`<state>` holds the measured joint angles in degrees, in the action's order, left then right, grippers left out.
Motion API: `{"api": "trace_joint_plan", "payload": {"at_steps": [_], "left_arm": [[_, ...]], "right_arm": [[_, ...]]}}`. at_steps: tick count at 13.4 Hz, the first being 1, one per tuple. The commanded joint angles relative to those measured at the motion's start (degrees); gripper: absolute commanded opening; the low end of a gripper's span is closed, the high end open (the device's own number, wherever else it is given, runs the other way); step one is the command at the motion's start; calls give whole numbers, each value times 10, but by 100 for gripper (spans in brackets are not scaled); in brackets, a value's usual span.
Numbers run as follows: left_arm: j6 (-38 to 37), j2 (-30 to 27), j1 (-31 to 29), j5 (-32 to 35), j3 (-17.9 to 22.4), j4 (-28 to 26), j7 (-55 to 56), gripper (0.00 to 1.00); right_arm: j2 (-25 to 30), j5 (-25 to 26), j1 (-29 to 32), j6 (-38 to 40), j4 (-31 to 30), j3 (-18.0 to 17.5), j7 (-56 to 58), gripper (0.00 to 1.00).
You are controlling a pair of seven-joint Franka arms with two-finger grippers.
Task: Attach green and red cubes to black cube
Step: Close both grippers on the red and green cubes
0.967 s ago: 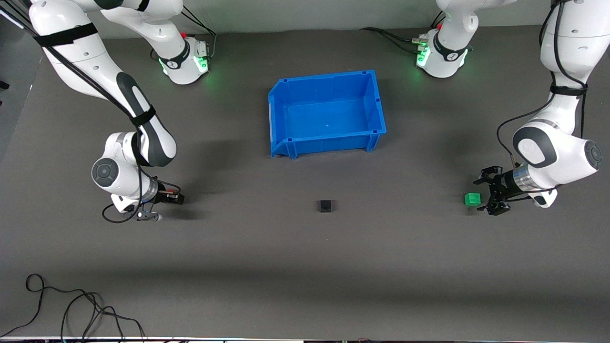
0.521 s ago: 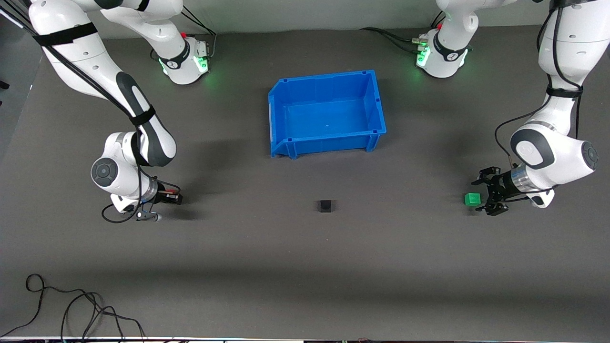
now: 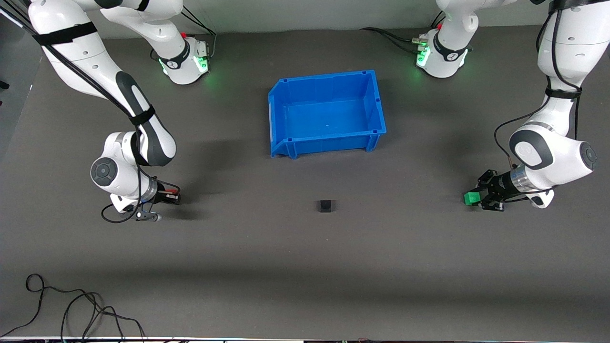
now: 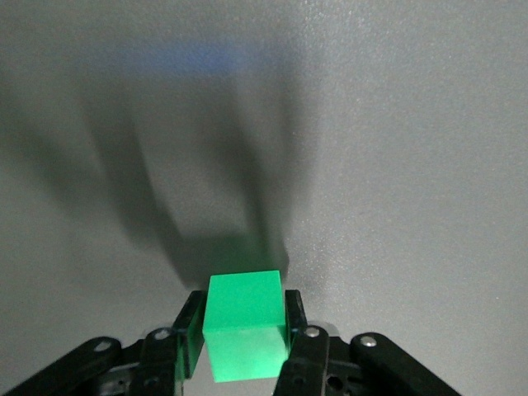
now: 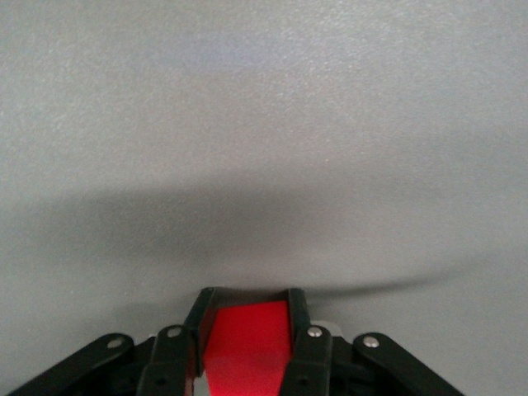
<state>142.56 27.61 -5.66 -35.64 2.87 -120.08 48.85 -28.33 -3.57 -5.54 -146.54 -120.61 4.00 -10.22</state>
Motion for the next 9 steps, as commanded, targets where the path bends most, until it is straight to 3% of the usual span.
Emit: {"api": "trace_joint_plan", "payload": {"at_steps": [1, 4, 9], "left_arm": [[-4, -5, -2, -11, -2, 6, -7, 37], [-36, -14, -1, -7, -1, 46, 23, 37], [-169, -2, 6, 49, -1, 184, 161, 37]], "right_arm": [[20, -35, -4, -4, -4, 1, -60, 0], [22, -82, -27, 8, 20, -5, -203, 0], [4, -86, -94, 12, 73, -5, -477, 0]]}}
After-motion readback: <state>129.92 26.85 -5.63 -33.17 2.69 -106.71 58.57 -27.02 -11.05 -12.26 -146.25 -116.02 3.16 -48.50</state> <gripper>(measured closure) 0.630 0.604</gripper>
